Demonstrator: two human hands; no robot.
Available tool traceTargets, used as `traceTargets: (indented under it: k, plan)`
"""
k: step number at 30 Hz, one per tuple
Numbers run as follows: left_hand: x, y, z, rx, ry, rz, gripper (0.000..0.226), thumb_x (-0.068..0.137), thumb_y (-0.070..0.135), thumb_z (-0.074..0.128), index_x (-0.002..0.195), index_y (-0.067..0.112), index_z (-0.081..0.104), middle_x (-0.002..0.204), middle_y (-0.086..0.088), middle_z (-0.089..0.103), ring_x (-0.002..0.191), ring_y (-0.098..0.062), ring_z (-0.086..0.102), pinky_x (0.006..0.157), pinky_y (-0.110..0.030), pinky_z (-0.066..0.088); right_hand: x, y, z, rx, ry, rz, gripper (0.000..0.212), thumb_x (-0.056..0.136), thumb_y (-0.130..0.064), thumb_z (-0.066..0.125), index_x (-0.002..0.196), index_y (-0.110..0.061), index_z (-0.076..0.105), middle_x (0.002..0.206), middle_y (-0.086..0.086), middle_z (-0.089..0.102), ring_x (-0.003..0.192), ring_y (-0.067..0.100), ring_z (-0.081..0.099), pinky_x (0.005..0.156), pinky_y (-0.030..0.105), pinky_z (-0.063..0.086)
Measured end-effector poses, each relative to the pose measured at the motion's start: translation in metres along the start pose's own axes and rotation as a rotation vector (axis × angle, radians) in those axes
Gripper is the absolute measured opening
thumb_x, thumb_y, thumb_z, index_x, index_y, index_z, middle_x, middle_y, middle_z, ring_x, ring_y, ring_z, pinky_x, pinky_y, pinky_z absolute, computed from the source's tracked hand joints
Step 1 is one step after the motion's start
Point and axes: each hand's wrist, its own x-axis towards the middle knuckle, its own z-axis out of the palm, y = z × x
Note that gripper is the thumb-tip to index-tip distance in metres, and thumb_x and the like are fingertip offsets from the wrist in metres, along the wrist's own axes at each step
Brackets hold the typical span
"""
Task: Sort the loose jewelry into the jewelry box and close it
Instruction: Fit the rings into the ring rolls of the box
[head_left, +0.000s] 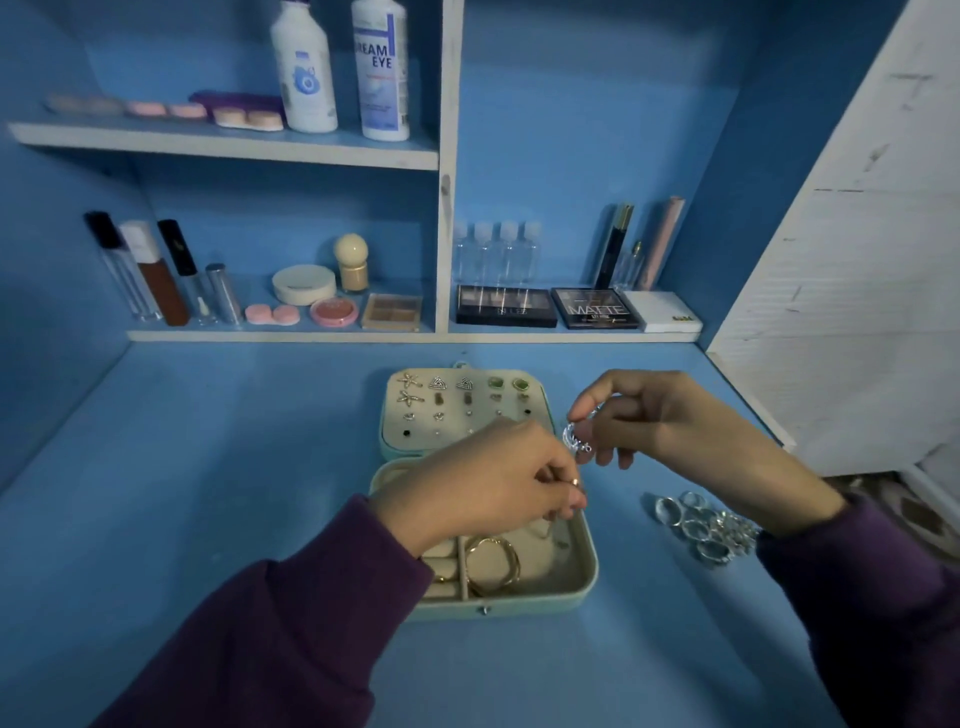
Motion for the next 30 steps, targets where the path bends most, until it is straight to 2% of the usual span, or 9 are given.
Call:
traceTargets:
  k: [3,8,13,15,18,20,23,25,30]
  plan:
    - [-0.002,-0.007,0.009,0.054,-0.016,-0.031,0.017,0.092,0.028,0.062,0.094,0.017,0.075,0.085,0.002,0.073,0.080,-0.016,0.066,0.073,-0.029,0.050,-0.001,0.006,0.007,-0.029,-0.024,0.040,0.005,0.084,-0.007,0.066,0.089,-0.007,0.065,0.071,0.009,0.071,0.062,0.013,0.056,0.059,0.022,0.044]
    - [-0.007,-0.014,0.011,0.077,-0.018,-0.041,0.019,0.092,0.022,0.062,0.108,0.023,0.073,0.104,0.009,0.072,0.092,0.001,0.064,0.085,-0.014,0.047,-0.002,0.013,0.016,-0.162,-0.064,0.068,0.007,0.082,-0.005,0.068,0.081,-0.012,0.068,0.063,-0.003,0.068,0.053,-0.001,0.051,0.052,0.008,0.037]
    - [-0.011,-0.022,0.006,0.072,0.010,-0.049,0.017,0.088,0.019,0.067,0.103,0.024,0.074,0.101,0.011,0.072,0.090,0.002,0.065,0.086,-0.016,0.049,-0.002,0.014,0.019,-0.338,-0.058,0.019,0.019,0.075,-0.014,0.075,0.068,-0.030,0.069,0.070,-0.006,0.069,0.063,0.004,0.056,0.062,0.016,0.044]
    - [-0.012,-0.026,0.002,0.059,0.035,-0.059,0.016,0.087,0.018,0.068,0.100,0.022,0.074,0.096,0.013,0.071,0.088,0.001,0.065,0.085,-0.019,0.051,-0.003,0.013,0.021,-0.349,-0.079,0.026,0.021,0.073,-0.017,0.077,0.065,-0.034,0.070,0.070,-0.010,0.068,0.063,0.004,0.056,0.060,0.014,0.043]
    - [-0.012,-0.032,-0.003,0.001,0.088,-0.069,0.017,0.087,0.014,0.067,0.099,0.024,0.074,0.085,0.021,0.067,0.082,0.007,0.064,0.077,-0.010,0.050,-0.003,0.016,0.026,-0.402,-0.125,0.042,0.018,0.073,-0.020,0.078,0.068,-0.037,0.073,0.072,-0.012,0.062,0.064,0.000,0.051,0.060,0.013,0.038]
    - [-0.012,-0.034,-0.005,-0.033,0.139,-0.066,0.018,0.087,0.013,0.067,0.099,0.025,0.074,0.082,0.025,0.065,0.077,0.013,0.061,0.071,-0.003,0.045,-0.002,0.017,0.029,-0.454,-0.158,0.065,0.013,0.074,-0.023,0.077,0.072,-0.035,0.074,0.076,-0.012,0.056,0.072,-0.003,0.052,0.065,0.012,0.038]
    - [-0.011,-0.037,-0.007,-0.079,0.193,-0.050,0.018,0.087,0.012,0.067,0.097,0.025,0.074,0.092,0.021,0.069,0.079,0.015,0.060,0.072,-0.001,0.044,-0.002,0.019,0.032,-0.537,-0.181,0.083,0.009,0.075,-0.026,0.075,0.077,-0.035,0.075,0.083,-0.010,0.054,0.085,0.003,0.051,0.076,0.018,0.042]
    - [-0.011,-0.038,-0.008,-0.088,0.208,-0.037,0.019,0.087,0.011,0.067,0.097,0.025,0.075,0.094,0.019,0.070,0.079,0.016,0.060,0.072,0.000,0.043,-0.002,0.021,0.034,-0.601,-0.169,0.069,0.008,0.076,-0.029,0.074,0.080,-0.036,0.075,0.083,-0.012,0.051,0.088,0.004,0.047,0.080,0.021,0.041]
    - [-0.008,-0.040,-0.008,-0.127,0.257,-0.005,0.019,0.086,0.011,0.068,0.093,0.028,0.074,0.088,0.019,0.069,0.078,0.013,0.060,0.070,-0.003,0.044,0.001,0.024,0.033,-0.693,-0.169,0.041,0.009,0.077,-0.034,0.073,0.083,-0.042,0.073,0.075,-0.012,0.045,0.077,0.001,0.042,0.066,0.012,0.032]
